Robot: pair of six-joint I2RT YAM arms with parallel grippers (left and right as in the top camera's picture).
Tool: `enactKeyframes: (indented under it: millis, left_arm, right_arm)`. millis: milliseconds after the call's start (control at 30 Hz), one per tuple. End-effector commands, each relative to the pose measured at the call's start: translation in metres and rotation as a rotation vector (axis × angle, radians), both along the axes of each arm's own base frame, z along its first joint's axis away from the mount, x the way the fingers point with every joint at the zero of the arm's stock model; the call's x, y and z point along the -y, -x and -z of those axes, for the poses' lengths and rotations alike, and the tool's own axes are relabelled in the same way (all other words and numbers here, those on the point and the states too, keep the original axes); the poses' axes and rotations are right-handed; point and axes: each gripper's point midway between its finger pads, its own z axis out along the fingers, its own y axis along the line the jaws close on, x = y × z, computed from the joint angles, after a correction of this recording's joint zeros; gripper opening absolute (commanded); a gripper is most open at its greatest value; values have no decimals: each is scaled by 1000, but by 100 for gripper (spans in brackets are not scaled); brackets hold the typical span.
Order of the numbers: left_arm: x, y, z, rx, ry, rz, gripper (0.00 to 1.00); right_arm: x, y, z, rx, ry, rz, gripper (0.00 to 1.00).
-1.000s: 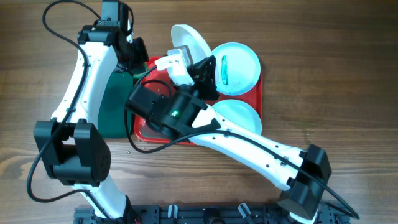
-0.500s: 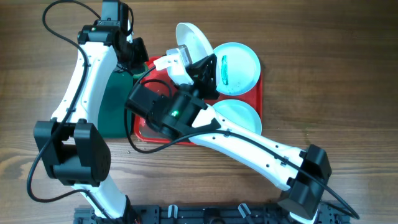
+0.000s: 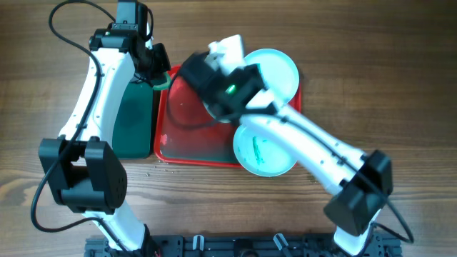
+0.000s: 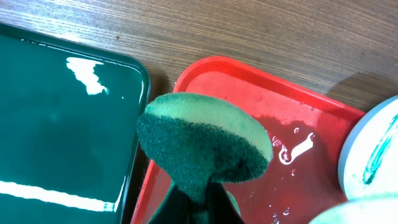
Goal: Clean dirty plates on tray and stack at the side
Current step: 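Carry the plate right of the red tray and set it down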
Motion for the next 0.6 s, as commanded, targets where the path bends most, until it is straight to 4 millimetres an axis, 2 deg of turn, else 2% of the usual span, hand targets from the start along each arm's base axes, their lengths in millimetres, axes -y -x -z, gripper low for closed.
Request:
enactKeyframes:
  millis: [0,33,100,167,233,300,333,400,467,500,567]
  left_arm:
    - [-1,-4,-12,34,-5,-14,4]
    - [-1,-4,-12,34,-5,-14,4]
    - [-1,-4,-12,34,-5,-14,4]
    - [-1,-4,-12,34,-5,-14,4]
    - [-1,-4,-12,34,-5,-14,4]
    - [-1,-4,-12,34,-5,-14,4]
    - [-1,-4,-12,34,-5,-14,4]
    - [-1,-4,-12,34,-5,-14,4]
    - [-1,-4,-12,34,-5,-13,4]
    - [-1,-4,-12,34,-5,-13,4]
    - [-1,-4,-12,34,-5,-13,4]
  right_arm:
    - [-16,-2,33,-322,-335,-186,4]
    - [-5,-10,34,-368,-430,-180,4]
    - [14,-19,34,-398,-508,-148,4]
    - [51,-32,33,-435,-624,-84,4]
    - [89,-40,34,-440,-669,6,5]
    - [142,-46,37,-434,-689,135,4]
    - [161,-46,38,-431,-695,182,4]
    - [217,-45,45,-410,-709,336,4]
    - [260,-37,58,-402,-701,476,4]
    - [291,-27,71,-408,-700,569,4]
    - [318,-13,88,-418,-719,664,4]
